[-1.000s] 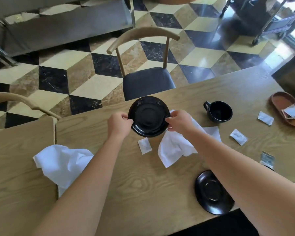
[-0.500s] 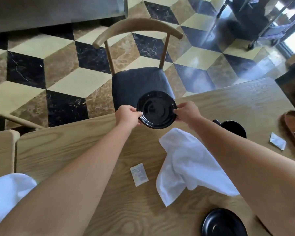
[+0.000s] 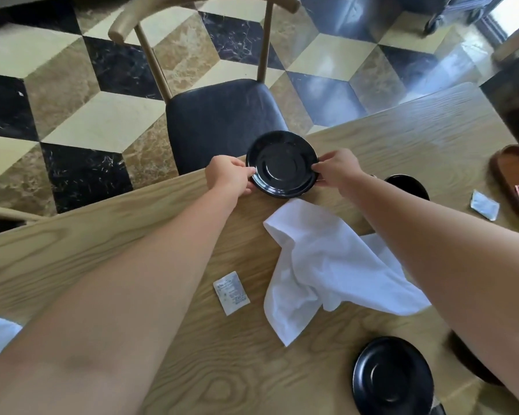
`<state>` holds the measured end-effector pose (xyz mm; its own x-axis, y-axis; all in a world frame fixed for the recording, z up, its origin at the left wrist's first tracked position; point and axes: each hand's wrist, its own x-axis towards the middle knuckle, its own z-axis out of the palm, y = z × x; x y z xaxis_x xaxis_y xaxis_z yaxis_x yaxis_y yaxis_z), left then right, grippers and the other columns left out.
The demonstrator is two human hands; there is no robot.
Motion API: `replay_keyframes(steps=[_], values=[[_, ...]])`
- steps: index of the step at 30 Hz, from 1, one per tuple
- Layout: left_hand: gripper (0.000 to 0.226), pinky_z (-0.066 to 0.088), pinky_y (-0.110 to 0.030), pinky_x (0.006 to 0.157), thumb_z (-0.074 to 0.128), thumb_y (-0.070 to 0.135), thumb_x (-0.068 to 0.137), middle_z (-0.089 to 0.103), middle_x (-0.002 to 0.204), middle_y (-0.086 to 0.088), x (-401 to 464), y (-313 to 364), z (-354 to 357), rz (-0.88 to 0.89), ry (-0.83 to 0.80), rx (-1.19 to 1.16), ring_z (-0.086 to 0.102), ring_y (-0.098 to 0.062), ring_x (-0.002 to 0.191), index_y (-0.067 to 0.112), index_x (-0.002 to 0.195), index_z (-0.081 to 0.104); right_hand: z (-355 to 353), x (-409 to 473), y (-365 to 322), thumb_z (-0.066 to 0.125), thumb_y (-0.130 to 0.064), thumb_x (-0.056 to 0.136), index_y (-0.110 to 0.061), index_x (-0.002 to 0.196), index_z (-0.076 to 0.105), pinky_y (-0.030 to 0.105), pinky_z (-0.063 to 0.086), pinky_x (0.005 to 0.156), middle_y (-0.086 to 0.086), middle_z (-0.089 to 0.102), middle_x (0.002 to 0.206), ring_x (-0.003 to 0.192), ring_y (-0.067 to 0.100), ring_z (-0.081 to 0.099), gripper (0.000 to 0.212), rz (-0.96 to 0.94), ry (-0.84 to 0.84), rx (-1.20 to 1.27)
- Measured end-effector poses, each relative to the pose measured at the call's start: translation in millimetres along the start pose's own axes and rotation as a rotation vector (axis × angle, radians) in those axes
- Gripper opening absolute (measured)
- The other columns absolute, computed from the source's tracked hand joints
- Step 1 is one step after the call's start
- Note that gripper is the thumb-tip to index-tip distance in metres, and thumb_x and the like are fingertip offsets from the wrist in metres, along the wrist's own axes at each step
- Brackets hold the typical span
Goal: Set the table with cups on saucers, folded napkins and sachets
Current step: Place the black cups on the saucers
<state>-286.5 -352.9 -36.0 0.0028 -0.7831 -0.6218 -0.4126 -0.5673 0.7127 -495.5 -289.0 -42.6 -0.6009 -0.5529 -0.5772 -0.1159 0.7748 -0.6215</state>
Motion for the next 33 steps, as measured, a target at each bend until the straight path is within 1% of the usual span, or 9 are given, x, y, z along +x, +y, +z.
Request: replay_keyframes(steps=[4, 8, 12, 14, 16, 18, 21, 27, 33], values=[[0.024, 0.065, -0.037, 0.066, 0.082, 0.010, 0.082, 0.070, 0.065, -0.008, 3, -3, 2, -0.010, 0.039, 0.042, 0.075, -0.022, 0.064, 0.018, 0.075, 0.060, 2, -2, 4, 0.067, 0.002, 0.090, 0.000, 0.106, 0.073, 0.038, 0.064, 0.073, 0.020, 0.072, 0.102, 0.080, 0.032, 0.075, 0.017, -0.003, -0.013, -0.003], [0.014, 0.065, -0.036, 0.064, 0.081, 0.017, 0.082, 0.069, 0.064, -0.007, 1, -5, 0, -0.009, 0.057, 0.083, 0.074, -0.022, 0.061, 0.014, 0.082, 0.067, 1, -8, 6, 0.066, -0.006, 0.094, 0.003, 0.109, 0.071, 0.042, 0.063, 0.081, 0.021, 0.074, 0.105, 0.090, 0.034, 0.076, 0.018, 0.012, -0.063, 0.032], [0.021, 0.064, -0.037, 0.071, 0.073, 0.033, 0.085, 0.072, 0.084, -0.007, -29, -12, -1, -0.005, 0.074, 0.104, 0.071, -0.022, 0.071, 0.014, 0.089, 0.067, -9, -36, 12, 0.060, -0.018, 0.094, 0.001, 0.096, 0.073, 0.044, 0.062, 0.086, 0.009, 0.070, 0.086, 0.092, 0.028, 0.075, 0.023, -0.078, -0.021, -0.037], [0.019, 0.062, -0.038, 0.076, 0.065, 0.031, 0.088, 0.072, 0.092, -0.006, -64, -18, -2, 0.044, 0.101, 0.053, 0.069, -0.023, 0.079, 0.014, 0.096, 0.064, -18, -67, 21, 0.059, -0.019, 0.093, -0.010, 0.099, 0.070, 0.048, 0.057, 0.094, 0.005, 0.068, 0.093, 0.095, 0.025, 0.070, 0.015, -0.188, 0.058, -0.025], [0.008, 0.057, -0.031, 0.063, 0.060, 0.026, 0.086, 0.067, 0.079, 0.001, -113, -27, -3, 0.111, 0.048, -0.095, 0.063, -0.018, 0.072, 0.018, 0.089, 0.061, -31, -107, 42, 0.061, -0.020, 0.092, -0.012, 0.114, 0.068, 0.044, 0.058, 0.091, 0.002, 0.071, 0.104, 0.098, 0.019, 0.069, 0.024, -0.282, 0.149, 0.092], [0.006, 0.051, -0.023, 0.055, 0.060, 0.025, 0.082, 0.062, 0.066, 0.006, -167, -42, 1, 0.146, -0.049, -0.219, 0.058, -0.010, 0.060, 0.020, 0.084, 0.061, -46, -154, 74, 0.060, -0.019, 0.091, -0.015, 0.113, 0.065, 0.035, 0.061, 0.079, -0.002, 0.071, 0.101, 0.091, 0.014, 0.072, 0.023, -0.309, 0.221, 0.245], [0.006, 0.050, -0.020, 0.054, 0.062, 0.024, 0.084, 0.061, 0.062, 0.006, -237, -79, 22, 0.076, -0.212, -0.256, 0.057, -0.009, 0.057, 0.019, 0.083, 0.063, -55, -218, 130, 0.060, -0.015, 0.093, -0.015, 0.110, 0.064, 0.031, 0.060, 0.071, -0.001, 0.070, 0.099, 0.086, 0.017, 0.073, 0.017, -0.185, 0.216, 0.391], [0.006, 0.049, -0.018, 0.050, 0.061, 0.012, 0.090, 0.063, 0.056, 0.008, -316, -147, 82, -0.063, -0.364, -0.108, 0.059, -0.007, 0.053, 0.010, 0.085, 0.063, -61, -295, 223, 0.062, -0.018, 0.093, -0.022, 0.107, 0.066, 0.036, 0.059, 0.085, -0.006, 0.073, 0.097, 0.090, 0.010, 0.071, 0.015, 0.006, 0.160, 0.379], [0.008, 0.048, -0.020, 0.046, 0.057, 0.009, 0.093, 0.061, 0.064, -0.004, -348, -175, 104, -0.133, -0.364, 0.061, 0.056, -0.010, 0.049, 0.004, 0.090, 0.062, -86, -320, 274, 0.058, -0.013, 0.097, -0.016, 0.103, 0.065, 0.025, 0.061, 0.065, 0.008, 0.074, 0.095, 0.077, 0.015, 0.075, 0.010, 0.163, 0.177, 0.585]])
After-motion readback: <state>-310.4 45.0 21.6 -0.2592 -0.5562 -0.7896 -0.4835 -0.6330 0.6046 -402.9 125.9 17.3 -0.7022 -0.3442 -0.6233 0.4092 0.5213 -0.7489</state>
